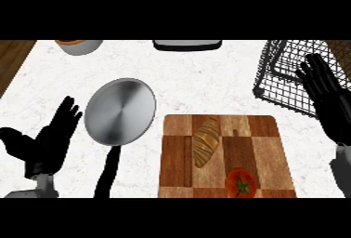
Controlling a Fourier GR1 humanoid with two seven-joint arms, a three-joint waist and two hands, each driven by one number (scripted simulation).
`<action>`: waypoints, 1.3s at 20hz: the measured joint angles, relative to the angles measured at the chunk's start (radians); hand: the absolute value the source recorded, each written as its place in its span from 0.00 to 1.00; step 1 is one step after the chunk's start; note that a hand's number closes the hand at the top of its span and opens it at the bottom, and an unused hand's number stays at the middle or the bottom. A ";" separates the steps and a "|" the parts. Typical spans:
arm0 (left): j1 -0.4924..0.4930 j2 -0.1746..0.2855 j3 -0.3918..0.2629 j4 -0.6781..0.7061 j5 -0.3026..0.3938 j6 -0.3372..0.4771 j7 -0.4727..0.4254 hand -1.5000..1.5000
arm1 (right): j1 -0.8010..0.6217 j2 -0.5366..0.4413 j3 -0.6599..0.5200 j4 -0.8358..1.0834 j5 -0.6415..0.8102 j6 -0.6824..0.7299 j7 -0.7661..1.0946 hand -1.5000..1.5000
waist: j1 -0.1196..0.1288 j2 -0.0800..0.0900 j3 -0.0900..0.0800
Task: Pick the tomato from the cutting board and place it in the tiered basket
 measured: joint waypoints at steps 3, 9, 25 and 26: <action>0.024 0.009 -0.005 0.014 -0.041 0.016 -0.017 0.50 | 0.069 0.012 -0.023 -0.093 0.071 -0.094 -0.051 1.00 | -0.020 -0.010 -0.018; 0.111 0.017 0.000 0.054 -0.110 0.072 -0.040 0.50 | 0.217 0.040 -0.219 -0.158 0.209 -0.408 -0.081 0.00 | -0.138 -0.025 -0.028; 0.136 -0.051 -0.089 0.083 -0.213 0.115 -0.143 0.50 | 1.021 0.376 0.053 -0.624 0.435 -0.630 -0.224 0.00 | -0.065 -0.008 -0.033; 0.137 -0.049 -0.091 0.082 -0.214 0.109 -0.152 0.50 | 1.074 0.364 0.081 -0.642 0.477 -0.629 -0.207 0.00 | -0.057 -0.005 -0.033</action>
